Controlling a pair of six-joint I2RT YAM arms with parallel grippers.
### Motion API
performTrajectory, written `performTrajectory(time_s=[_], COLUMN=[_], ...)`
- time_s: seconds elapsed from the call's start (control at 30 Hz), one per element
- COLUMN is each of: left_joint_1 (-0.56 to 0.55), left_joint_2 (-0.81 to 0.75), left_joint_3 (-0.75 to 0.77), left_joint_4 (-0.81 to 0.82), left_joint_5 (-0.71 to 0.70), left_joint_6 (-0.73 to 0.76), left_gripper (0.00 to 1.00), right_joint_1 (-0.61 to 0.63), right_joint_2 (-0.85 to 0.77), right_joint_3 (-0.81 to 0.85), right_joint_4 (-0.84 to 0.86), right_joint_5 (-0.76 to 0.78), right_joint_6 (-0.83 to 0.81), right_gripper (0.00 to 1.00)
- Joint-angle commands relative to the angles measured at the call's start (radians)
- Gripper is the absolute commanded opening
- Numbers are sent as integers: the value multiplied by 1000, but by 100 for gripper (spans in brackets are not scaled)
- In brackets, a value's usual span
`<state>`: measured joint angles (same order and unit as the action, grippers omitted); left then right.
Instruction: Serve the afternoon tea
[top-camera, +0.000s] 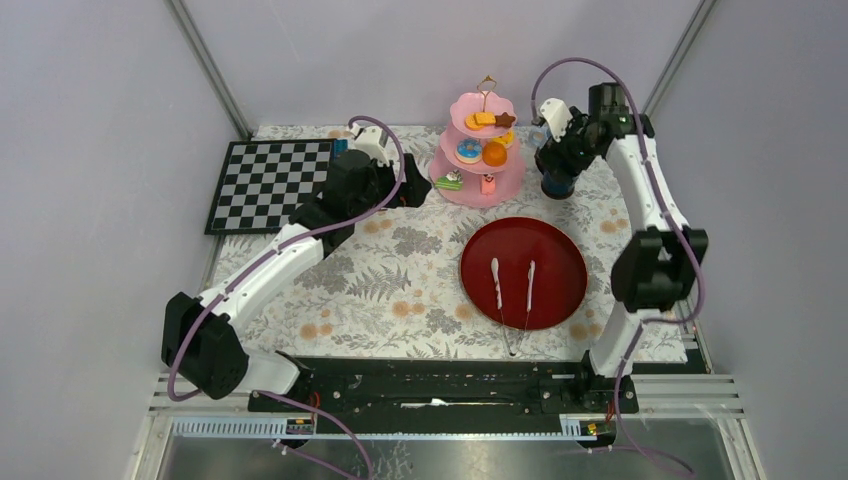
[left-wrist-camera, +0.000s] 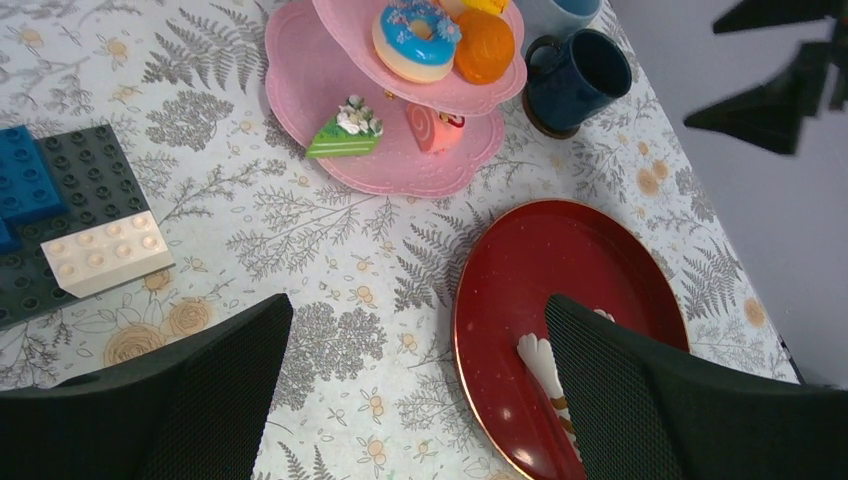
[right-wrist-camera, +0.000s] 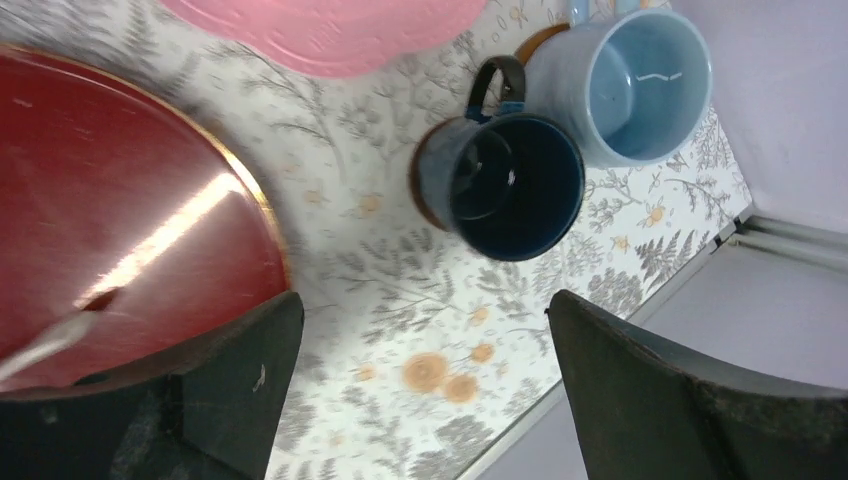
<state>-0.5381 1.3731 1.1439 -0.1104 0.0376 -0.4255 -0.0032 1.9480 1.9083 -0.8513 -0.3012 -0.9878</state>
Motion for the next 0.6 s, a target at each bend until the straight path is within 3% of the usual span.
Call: performTrajectory(time_s=[0.0,0.13,0.23,0.27,0.33,0.43,0.57], left_joint_1=[10,13,14,14,13,12,9], left_joint_2=[-68,-82,-83,-81,-80,-90,-130], left_joint_3=[12,7,-1,2,9,12,33], left_joint_4=[53,56,60,58,49,45,19], left_joint_5=[-32,-71,-95,-101,-110,-111,-120], left_joint_6=[21,37,51,56,63,62,33], left_gripper=[99,99,99,99,99,99,99], right_joint_1=[118,241,267,267,267,267,269], right_joint_2=[-281,-631,-947,-1035,-1179,-1347,-1520], right_joint_3=[-224,-644,-975,-1029,-1083,-1113,-1111], right_joint_4=[102,476,828,840,813,706,549], right_joint_5=[91,110,186,226,221,215,325], right_joint_6=[270,503,929,1077,1220,1263,1312], right_gripper=[100,100,100,100,100,100,100])
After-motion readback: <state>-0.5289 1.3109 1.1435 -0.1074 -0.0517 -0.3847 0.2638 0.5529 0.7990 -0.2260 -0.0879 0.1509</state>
